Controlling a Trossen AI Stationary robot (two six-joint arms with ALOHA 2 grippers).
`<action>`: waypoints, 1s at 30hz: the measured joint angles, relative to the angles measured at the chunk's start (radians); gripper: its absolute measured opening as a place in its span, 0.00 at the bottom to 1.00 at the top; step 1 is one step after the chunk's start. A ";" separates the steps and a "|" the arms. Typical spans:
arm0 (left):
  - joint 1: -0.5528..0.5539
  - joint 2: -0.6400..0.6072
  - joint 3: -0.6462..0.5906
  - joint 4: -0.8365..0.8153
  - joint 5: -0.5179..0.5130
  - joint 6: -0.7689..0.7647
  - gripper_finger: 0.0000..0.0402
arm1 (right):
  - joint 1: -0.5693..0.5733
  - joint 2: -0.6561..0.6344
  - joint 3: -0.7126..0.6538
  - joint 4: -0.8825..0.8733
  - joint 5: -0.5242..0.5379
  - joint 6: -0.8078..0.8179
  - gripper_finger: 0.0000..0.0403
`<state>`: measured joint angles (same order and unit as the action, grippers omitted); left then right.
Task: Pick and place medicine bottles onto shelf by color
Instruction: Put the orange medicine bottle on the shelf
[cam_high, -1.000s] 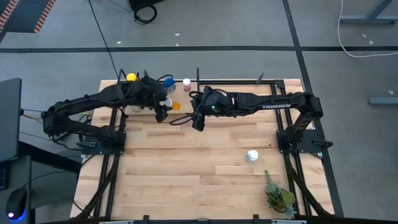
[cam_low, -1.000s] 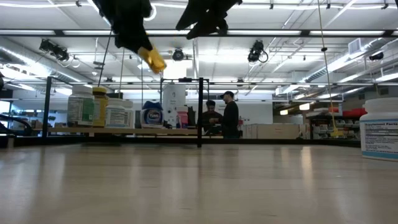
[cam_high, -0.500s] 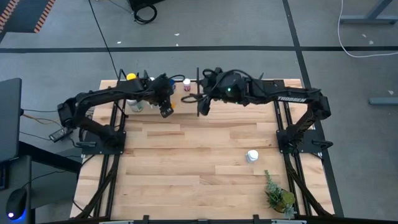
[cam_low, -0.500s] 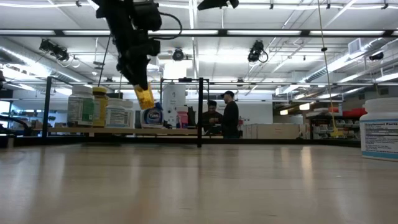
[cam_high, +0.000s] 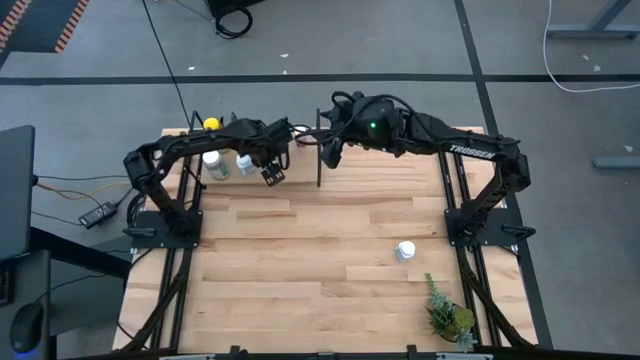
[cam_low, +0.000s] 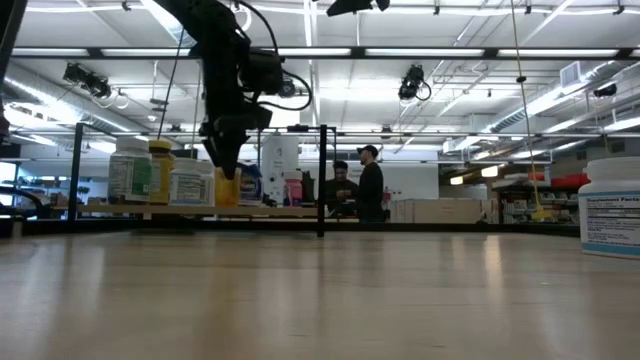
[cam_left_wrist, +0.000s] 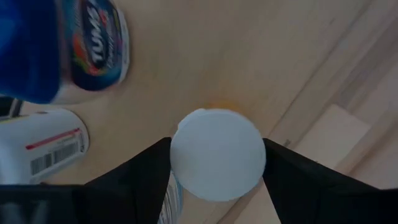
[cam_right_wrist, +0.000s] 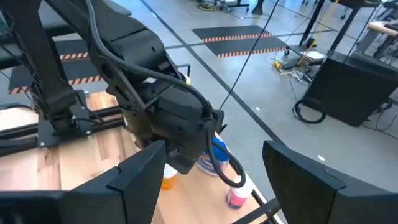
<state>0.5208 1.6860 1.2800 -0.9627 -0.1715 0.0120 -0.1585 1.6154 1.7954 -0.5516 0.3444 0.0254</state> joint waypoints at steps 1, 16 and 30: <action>0.000 0.005 0.000 -0.004 0.000 0.000 0.60 | -0.002 0.000 0.000 -0.002 0.000 0.000 0.68; 0.000 0.009 0.000 0.073 0.000 0.001 0.57 | -0.003 0.000 0.000 -0.039 -0.001 -0.001 0.68; 0.000 0.009 0.000 0.053 -0.020 0.000 0.63 | -0.003 0.000 0.000 -0.048 -0.001 0.039 0.68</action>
<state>0.5205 1.6951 1.2800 -0.9100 -0.1913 0.0124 -0.1616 1.6150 1.7954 -0.5998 0.3432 0.0640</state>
